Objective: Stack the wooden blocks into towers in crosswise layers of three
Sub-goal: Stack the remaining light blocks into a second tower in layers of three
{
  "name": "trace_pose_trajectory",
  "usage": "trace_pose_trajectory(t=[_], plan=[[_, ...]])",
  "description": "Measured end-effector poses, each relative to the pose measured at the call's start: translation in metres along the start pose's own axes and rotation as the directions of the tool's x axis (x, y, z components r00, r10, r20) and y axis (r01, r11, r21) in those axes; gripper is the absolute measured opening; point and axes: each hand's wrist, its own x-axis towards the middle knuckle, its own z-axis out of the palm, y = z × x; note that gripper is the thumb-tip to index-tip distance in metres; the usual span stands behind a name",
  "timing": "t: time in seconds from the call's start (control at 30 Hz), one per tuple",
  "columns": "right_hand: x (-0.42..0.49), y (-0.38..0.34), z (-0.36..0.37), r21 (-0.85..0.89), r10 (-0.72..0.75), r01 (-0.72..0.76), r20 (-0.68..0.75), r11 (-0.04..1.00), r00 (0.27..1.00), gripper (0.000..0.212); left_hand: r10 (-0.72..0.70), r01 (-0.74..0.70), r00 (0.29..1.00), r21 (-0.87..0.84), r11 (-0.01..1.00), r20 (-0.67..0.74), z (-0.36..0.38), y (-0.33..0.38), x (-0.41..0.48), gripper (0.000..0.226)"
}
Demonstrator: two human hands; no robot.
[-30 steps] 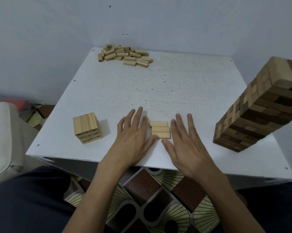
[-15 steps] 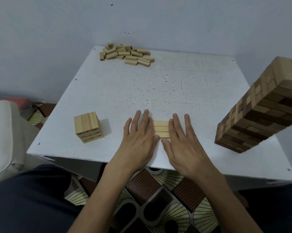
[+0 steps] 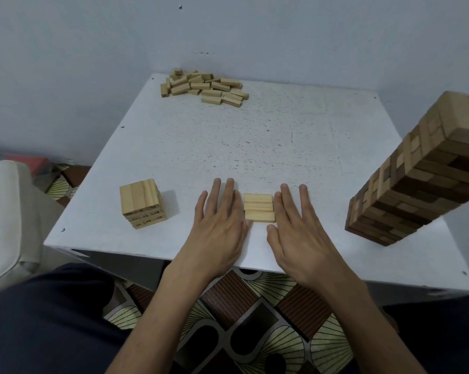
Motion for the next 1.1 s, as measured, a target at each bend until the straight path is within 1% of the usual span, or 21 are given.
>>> trace_pose_trajectory(t=[0.2,0.47,0.57,0.67,0.73,0.8,0.87,0.97,1.1], plan=[[0.002,0.000,0.004,0.021,0.005,-0.005,0.006,1.000,1.000,0.079,-0.003,0.004,1.000,0.010,1.000,-0.022,0.005,0.004,0.002,0.057],[0.001,-0.004,0.001,0.057,0.031,-0.034,0.045,0.998,0.999,0.086,0.006,-0.007,1.000,-0.009,1.000,-0.021,0.006,0.004,0.001,0.058],[0.000,-0.004,0.001,0.080,0.037,-0.041,0.041,0.996,0.998,0.085,0.009,-0.009,1.000,0.004,1.000,0.016,0.003,0.002,0.001,0.060],[0.000,-0.002,-0.004,0.102,0.029,-0.029,0.003,0.994,1.000,0.082,-0.011,0.025,0.993,-0.123,0.992,0.117,-0.004,-0.002,0.002,0.075],[0.000,-0.001,-0.015,0.218,0.018,-0.022,0.017,0.976,1.000,0.074,-0.014,0.053,0.986,-0.229,0.972,0.169,-0.007,-0.008,0.005,0.084],[-0.001,-0.001,-0.027,0.364,-0.001,-0.020,0.057,0.931,0.998,0.069,0.014,0.035,0.988,-0.318,0.947,0.152,-0.008,-0.015,0.009,0.088],[0.001,0.001,-0.031,0.432,-0.028,0.011,0.034,0.902,0.999,0.073,0.040,0.009,0.992,-0.396,0.918,0.116,-0.009,-0.022,0.012,0.088],[0.004,0.005,-0.025,0.426,-0.047,0.048,-0.012,0.904,0.999,0.073,0.043,0.007,0.995,-0.486,0.874,0.092,-0.009,-0.028,0.015,0.085],[0.006,0.008,-0.019,0.403,-0.053,0.063,-0.035,0.913,0.998,0.071,0.037,0.020,0.994,-0.523,0.852,0.098,-0.010,-0.029,0.018,0.084]])
